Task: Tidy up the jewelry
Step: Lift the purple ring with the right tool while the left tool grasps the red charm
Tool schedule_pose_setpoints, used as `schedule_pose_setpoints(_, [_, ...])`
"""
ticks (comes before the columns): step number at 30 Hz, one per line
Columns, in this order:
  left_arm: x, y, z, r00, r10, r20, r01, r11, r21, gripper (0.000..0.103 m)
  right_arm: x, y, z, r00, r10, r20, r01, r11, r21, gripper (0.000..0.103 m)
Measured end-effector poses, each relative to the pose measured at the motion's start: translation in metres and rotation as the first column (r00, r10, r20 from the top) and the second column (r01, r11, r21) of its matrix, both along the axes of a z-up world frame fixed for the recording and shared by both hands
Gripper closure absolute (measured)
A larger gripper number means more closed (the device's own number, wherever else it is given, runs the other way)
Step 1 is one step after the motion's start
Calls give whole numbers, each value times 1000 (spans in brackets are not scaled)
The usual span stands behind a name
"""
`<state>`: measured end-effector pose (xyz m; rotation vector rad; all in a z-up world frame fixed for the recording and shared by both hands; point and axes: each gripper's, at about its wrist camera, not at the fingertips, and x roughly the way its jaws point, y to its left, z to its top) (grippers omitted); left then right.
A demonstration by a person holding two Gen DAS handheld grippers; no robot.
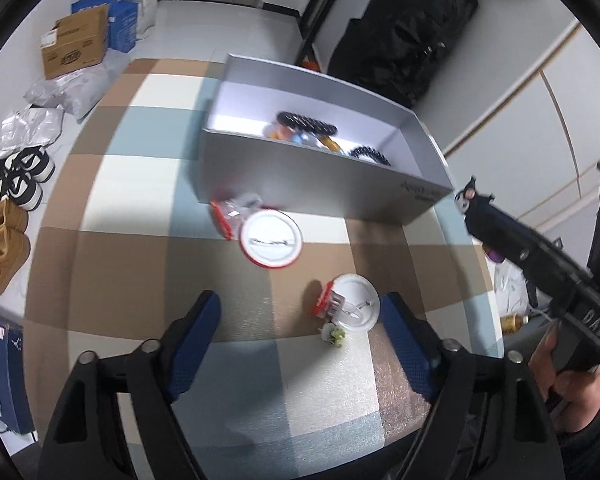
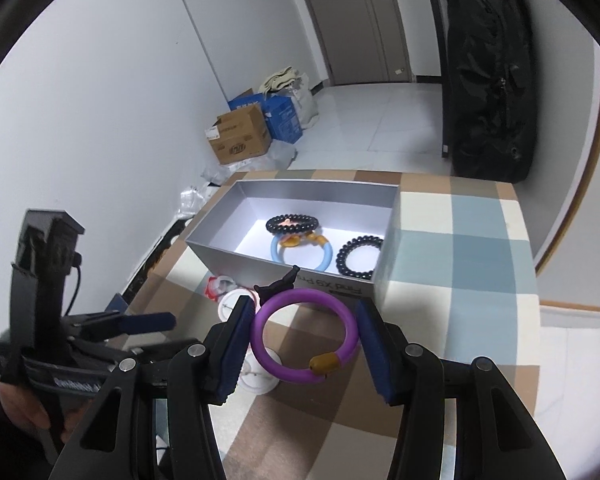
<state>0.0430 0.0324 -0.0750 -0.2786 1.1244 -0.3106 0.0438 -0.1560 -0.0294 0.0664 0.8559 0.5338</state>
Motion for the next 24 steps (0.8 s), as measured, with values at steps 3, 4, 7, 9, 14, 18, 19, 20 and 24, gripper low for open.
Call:
schedule_pose_setpoints(3, [0,-6,-3,1000,-23,-5,23,1000,19,32,-2,-4,1,1000,-3,0,3,1000,8,52])
schedule_pose_setpoints(4, [0,-8,-3,999,-32,-2,32,999,26,33,-2,-6,1,1000,-4,-2,4,1000,13,52])
schedule_pose_setpoints(7, [-1,-15,-1,998,-58,5,58,998,39,43,-1,-9,0,1000,-8,-7,8,1000,22,52])
schedule_pose_setpoints(9, [-2,-18,-1,997,-70,10,70,996,54,49,-2,-10,1,1000,-9,-8,9,1000,26,52])
schedule_pose_setpoints(14, [-2,-24,-6,996,-94,5,94,993,75,61,0,-13,0,1000,-10,-8,10,999,34,52])
schedule_pose_setpoints(18, [-1,-22,-6,996,-87,8,86,994,62,78,-1,-15,1,1000,-13,-10,14,999,40,52])
schedule_pose_setpoints(19, [0,-21,-7,996,-84,6,84,995,55,78,-1,-15,1,1000,-15,-10,15,999,42,52])
schedule_pose_setpoints(20, [0,-19,-7,997,-80,4,80,996,44,78,-1,-16,1,1000,-15,-11,16,999,45,52])
schedule_pose_setpoints(24, [-1,-22,-3,996,-85,18,84,995,59,78,0,-16,2,1000,-15,-13,16,999,50,52])
